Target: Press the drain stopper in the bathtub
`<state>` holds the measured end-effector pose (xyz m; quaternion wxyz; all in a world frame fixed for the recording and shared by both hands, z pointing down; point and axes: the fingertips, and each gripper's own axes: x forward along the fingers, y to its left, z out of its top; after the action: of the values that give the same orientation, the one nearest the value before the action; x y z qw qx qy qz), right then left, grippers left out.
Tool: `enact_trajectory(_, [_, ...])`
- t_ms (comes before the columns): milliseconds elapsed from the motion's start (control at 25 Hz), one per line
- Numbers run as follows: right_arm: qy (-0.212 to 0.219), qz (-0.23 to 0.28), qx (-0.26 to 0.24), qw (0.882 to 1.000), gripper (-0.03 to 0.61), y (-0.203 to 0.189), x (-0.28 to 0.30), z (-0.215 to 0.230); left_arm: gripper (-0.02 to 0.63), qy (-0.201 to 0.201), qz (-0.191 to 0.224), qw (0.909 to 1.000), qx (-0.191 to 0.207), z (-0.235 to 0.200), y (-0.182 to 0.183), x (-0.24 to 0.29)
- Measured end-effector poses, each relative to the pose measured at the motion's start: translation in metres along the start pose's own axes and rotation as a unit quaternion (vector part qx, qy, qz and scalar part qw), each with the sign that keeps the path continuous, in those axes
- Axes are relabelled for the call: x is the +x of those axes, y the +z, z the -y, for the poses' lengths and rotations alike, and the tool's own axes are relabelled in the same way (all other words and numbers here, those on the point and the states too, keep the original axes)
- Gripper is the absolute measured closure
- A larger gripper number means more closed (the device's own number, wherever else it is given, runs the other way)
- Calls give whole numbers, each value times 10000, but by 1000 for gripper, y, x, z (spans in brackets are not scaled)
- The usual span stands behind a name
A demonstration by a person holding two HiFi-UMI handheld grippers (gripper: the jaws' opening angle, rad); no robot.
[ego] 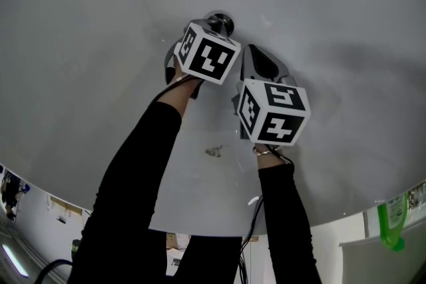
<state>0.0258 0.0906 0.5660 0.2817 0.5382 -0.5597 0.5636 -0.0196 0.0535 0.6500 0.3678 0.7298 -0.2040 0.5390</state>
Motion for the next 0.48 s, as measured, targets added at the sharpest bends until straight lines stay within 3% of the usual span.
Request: enact_trajectory(480, [-85, 33, -106, 9999, 577, 9, -11, 3, 609, 172, 97, 9998, -37, 2, 1, -8])
